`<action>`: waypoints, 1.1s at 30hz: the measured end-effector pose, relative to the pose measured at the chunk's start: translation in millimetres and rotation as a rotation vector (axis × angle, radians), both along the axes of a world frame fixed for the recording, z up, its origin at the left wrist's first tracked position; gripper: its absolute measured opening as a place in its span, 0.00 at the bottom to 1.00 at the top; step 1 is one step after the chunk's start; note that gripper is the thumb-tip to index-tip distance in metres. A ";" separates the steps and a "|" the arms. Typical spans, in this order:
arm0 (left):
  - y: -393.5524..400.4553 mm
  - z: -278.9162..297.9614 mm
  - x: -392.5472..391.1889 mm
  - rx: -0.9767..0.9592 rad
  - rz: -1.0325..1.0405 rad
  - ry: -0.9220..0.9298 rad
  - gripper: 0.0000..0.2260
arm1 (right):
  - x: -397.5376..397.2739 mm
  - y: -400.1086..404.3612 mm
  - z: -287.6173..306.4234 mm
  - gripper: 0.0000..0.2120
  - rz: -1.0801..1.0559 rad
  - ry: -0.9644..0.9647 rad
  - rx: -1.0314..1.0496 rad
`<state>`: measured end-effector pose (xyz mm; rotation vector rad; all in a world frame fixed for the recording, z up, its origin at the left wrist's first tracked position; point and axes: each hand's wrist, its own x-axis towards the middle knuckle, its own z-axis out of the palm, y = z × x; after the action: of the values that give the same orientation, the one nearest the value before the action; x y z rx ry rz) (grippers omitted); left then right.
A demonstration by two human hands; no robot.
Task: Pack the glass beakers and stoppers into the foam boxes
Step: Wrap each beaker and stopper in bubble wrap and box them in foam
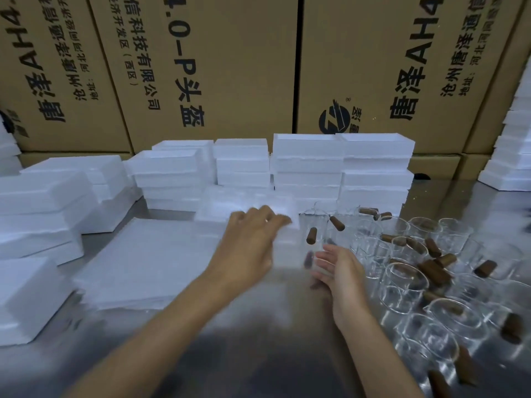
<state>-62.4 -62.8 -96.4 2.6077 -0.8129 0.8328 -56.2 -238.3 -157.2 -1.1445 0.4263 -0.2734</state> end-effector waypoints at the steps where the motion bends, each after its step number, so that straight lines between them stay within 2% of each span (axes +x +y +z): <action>1: -10.0 -10.6 -10.8 0.017 -0.019 0.028 0.26 | -2.0 -3.8 2.4 0.11 -0.010 0.014 0.018; 5: -39.7 -40.3 -32.3 0.081 -0.074 0.149 0.22 | -13.0 -16.8 9.5 0.10 -0.040 0.061 0.062; 9: -40.3 -53.4 -35.8 -0.022 -0.133 0.346 0.16 | -19.1 -22.9 10.1 0.10 -0.038 0.122 0.062; 12: -29.9 -51.4 -35.6 -0.161 -0.122 0.243 0.12 | -18.4 -21.8 8.7 0.09 -0.046 0.140 -0.043; 15: 1.3 -37.4 -18.3 -0.327 0.033 0.095 0.11 | -18.2 -20.5 7.7 0.07 -0.055 0.147 -0.210; 18: 49.0 -29.0 -0.9 -0.449 0.272 0.111 0.14 | -20.4 -19.2 9.1 0.06 -0.091 0.105 -0.425; 22: 100.6 -31.3 11.9 -0.599 0.457 0.299 0.08 | -15.6 -19.0 12.5 0.05 -0.115 0.006 -0.609; 25: 114.7 -28.1 17.4 -0.635 0.447 0.524 0.07 | 6.7 -19.8 19.1 0.02 -0.096 0.066 -0.638; 27: 114.4 -27.5 17.3 -0.523 0.457 0.576 0.10 | 26.1 -17.3 20.9 0.05 -0.006 0.146 -0.664; 29: 110.1 -28.6 15.9 -0.434 0.485 0.554 0.10 | 42.7 -13.5 19.7 0.09 0.073 0.223 -0.719; 33: 104.2 -30.2 15.5 -0.339 0.519 0.499 0.05 | 71.9 -16.6 19.8 0.28 0.111 0.288 -0.708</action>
<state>-46.9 41.4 -126.5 2.5551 0.1368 0.3473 15.6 -254.9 -137.4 -1.9094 0.5348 -0.1624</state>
